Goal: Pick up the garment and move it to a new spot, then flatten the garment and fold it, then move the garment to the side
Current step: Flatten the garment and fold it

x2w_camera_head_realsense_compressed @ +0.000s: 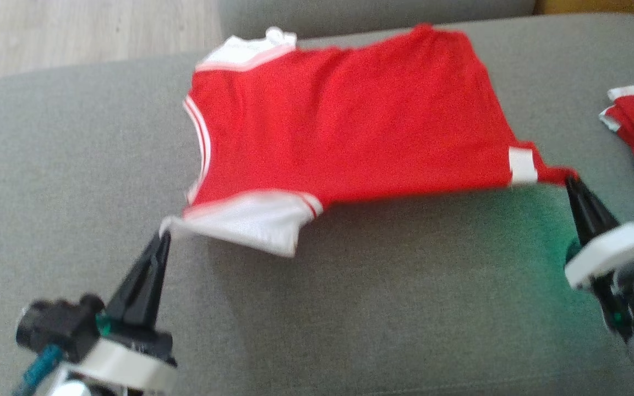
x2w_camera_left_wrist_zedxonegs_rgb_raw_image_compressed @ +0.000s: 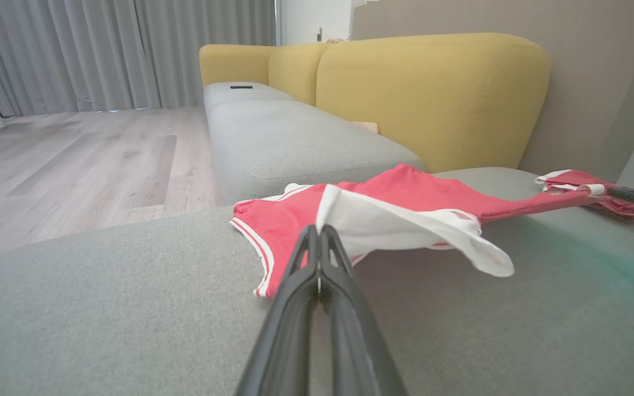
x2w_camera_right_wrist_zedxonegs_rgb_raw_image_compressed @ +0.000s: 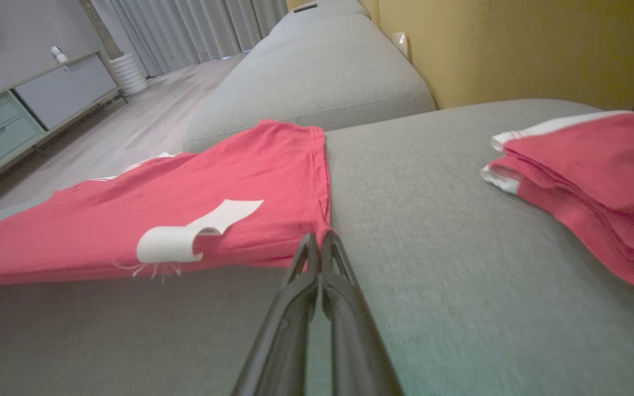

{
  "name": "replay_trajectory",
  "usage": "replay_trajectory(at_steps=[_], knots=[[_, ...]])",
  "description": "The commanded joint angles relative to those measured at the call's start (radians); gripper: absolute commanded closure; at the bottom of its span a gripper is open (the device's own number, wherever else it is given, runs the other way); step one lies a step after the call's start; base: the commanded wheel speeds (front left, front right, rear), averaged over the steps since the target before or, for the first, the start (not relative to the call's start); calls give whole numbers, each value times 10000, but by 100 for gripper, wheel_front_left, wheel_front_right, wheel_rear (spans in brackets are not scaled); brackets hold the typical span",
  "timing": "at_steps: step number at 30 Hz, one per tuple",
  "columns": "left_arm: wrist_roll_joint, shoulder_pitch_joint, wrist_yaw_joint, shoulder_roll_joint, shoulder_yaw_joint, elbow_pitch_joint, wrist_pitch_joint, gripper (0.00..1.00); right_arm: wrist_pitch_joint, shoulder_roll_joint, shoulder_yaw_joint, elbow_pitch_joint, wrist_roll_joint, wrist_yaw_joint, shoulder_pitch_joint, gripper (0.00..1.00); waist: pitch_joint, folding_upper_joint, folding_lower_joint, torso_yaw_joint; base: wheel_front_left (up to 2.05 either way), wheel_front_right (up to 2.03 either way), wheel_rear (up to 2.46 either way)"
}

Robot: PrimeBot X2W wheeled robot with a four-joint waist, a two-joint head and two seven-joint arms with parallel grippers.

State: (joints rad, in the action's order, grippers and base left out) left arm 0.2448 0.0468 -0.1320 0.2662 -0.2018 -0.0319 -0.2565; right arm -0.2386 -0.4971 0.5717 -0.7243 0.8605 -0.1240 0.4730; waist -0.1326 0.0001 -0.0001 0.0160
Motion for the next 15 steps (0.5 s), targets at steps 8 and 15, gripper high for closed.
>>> replay_trajectory(at_steps=[8, 15], knots=[[-178, 1158, 14, -248, 499, -935, -53, 100, -120, -555, -1046, 1352, -444, -67, -2286, 100, 537, -1, 1, -127, 0, 0, 0], [-149, 455, 14, -431, 279, -658, -53, 100, 499, -163, -2226, 2221, -1095, -67, -2781, 100, 212, -1, 1, -160, 0, 0, 0]])
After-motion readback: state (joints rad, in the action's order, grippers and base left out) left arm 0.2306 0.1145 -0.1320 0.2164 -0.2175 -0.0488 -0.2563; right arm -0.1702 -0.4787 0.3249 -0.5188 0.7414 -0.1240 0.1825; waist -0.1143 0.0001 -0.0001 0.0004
